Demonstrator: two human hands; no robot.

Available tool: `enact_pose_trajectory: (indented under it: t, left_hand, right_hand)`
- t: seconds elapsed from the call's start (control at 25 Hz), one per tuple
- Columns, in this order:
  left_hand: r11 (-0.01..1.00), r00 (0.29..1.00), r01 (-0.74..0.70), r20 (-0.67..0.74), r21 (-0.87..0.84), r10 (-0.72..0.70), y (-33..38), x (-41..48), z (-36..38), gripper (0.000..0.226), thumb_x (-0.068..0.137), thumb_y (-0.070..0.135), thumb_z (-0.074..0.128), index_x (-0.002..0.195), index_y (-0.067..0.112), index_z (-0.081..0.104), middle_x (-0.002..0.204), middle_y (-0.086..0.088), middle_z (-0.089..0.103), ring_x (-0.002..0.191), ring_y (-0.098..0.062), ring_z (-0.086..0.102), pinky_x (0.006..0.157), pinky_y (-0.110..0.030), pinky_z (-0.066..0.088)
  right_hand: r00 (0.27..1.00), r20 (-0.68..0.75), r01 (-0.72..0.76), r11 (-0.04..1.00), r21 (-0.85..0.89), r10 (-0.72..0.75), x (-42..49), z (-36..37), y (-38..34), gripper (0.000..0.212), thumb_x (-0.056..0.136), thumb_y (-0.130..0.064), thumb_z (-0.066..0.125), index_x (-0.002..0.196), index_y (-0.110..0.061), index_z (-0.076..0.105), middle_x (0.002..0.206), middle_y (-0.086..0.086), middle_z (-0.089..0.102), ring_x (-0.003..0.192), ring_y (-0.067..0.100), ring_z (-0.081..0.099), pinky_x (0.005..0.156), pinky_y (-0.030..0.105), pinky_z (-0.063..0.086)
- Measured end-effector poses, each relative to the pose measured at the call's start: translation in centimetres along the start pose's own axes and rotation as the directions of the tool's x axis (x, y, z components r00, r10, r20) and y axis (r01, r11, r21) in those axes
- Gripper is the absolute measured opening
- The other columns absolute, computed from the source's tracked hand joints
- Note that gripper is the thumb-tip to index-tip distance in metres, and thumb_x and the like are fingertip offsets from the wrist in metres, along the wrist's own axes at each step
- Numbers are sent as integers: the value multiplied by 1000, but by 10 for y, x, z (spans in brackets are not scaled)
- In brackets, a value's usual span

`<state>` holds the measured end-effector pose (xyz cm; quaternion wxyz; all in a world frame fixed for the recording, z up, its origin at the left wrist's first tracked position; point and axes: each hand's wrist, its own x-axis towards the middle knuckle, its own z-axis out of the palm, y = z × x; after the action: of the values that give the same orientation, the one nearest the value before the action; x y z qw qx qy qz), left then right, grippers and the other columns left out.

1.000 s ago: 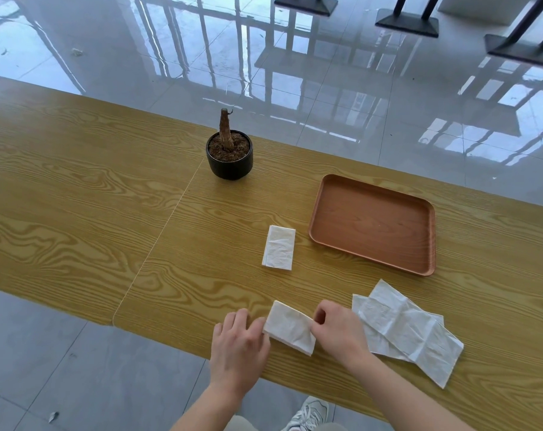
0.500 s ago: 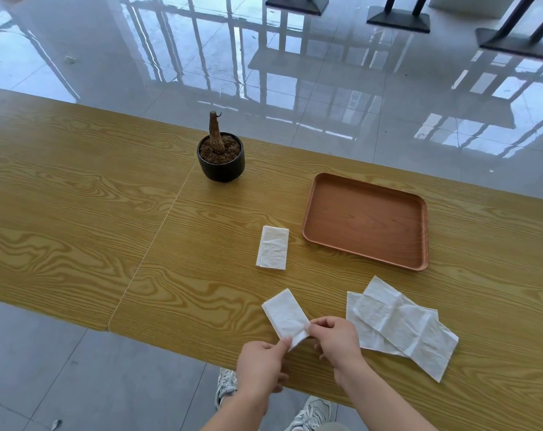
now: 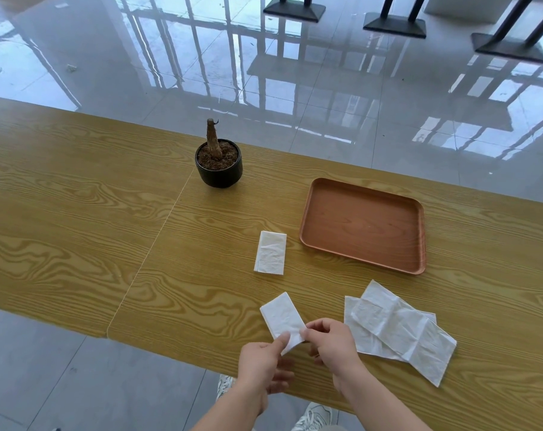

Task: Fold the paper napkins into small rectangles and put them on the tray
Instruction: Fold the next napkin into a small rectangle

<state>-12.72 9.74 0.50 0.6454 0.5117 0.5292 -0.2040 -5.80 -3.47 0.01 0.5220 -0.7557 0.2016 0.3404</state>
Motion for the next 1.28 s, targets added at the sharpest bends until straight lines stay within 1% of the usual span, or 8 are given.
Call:
enact_pose_trajectory:
  t: [0.08, 0.16, 0.4, 0.6, 0.8, 0.96, 1.16, 1.28]
  left_hand:
    - [999, 1000, -19, -3, -37, 19, 3, 1, 1, 19, 84, 20, 76, 86, 1, 73, 67, -8, 76, 49, -20, 64, 41, -23, 43]
    - [997, 997, -76, -28, -25, 75, 6, 3, -1, 10, 84, 11, 72, 81, 3, 74, 68, -10, 76, 48, -19, 61, 41, -23, 41]
    - [943, 943, -301, -101, 139, 316, 27, 9, -10, 14, 82, 18, 73, 69, 14, 75, 62, -4, 72, 47, -11, 59, 45, -28, 48]
    - [889, 894, -401, -117, 222, 433, 65, 25, -21, 15, 82, 24, 75, 67, 20, 76, 60, -1, 72, 52, -12, 61, 57, -39, 57]
    - [846, 855, -449, -136, 288, 500, 105, 51, -23, 14, 83, 27, 76, 69, 24, 77, 57, 7, 71, 55, -11, 62, 63, -38, 57]
    - [835, 851, -434, -152, 338, 503, 127, 71, -21, 9, 84, 30, 75, 80, 23, 79, 72, 6, 75, 67, -14, 67, 73, -37, 58]
    - [799, 840, -410, -158, 439, 518, 134, 88, -21, 14, 85, 30, 73, 72, 27, 76, 73, 16, 73, 74, -4, 67, 67, -28, 51]
    - [785, 840, -406, -148, 467, 523, 132, 94, -21, 12, 85, 30, 73, 76, 25, 79, 74, 16, 73, 74, -2, 67, 68, -27, 51]
  right_hand:
    - [1000, 4, 0, 1000, 15, 0, -1, 1, 0, 2, 84, -11, 73, 82, -11, 73, 79, 5, 76, 57, 13, 60, 53, 25, 49]
    - [1000, 5, 14, 1000, 13, -14, -1, 0, -1, 2, 84, -11, 73, 82, -11, 73, 79, 6, 76, 57, 13, 59, 53, 25, 49]
    - [994, 29, 104, 994, -27, -103, 6, 5, -15, 7, 82, -15, 77, 78, -12, 71, 66, -3, 68, 54, 9, 56, 51, 24, 48]
    - [988, 27, 151, 987, -56, -149, 23, 19, -41, 10, 81, -22, 78, 74, -18, 72, 61, -7, 67, 54, 8, 56, 54, 27, 50]
    - [987, -23, 159, 985, -66, -161, 53, 36, -74, 12, 82, -22, 78, 75, -15, 72, 65, -4, 68, 58, 13, 57, 59, 34, 49]
    - [984, -67, 159, 982, -98, -166, 74, 46, -89, 12, 82, -24, 78, 73, -18, 72, 69, -6, 69, 64, 13, 59, 67, 40, 54]
    - [978, -107, 157, 971, -181, -178, 89, 55, -92, 11, 83, -28, 76, 77, -21, 71, 77, -6, 73, 70, 13, 63, 74, 42, 57]
    - [974, -121, 162, 961, -224, -192, 91, 57, -89, 11, 83, -29, 76, 77, -22, 71, 78, -7, 73, 75, 12, 66, 75, 38, 57]
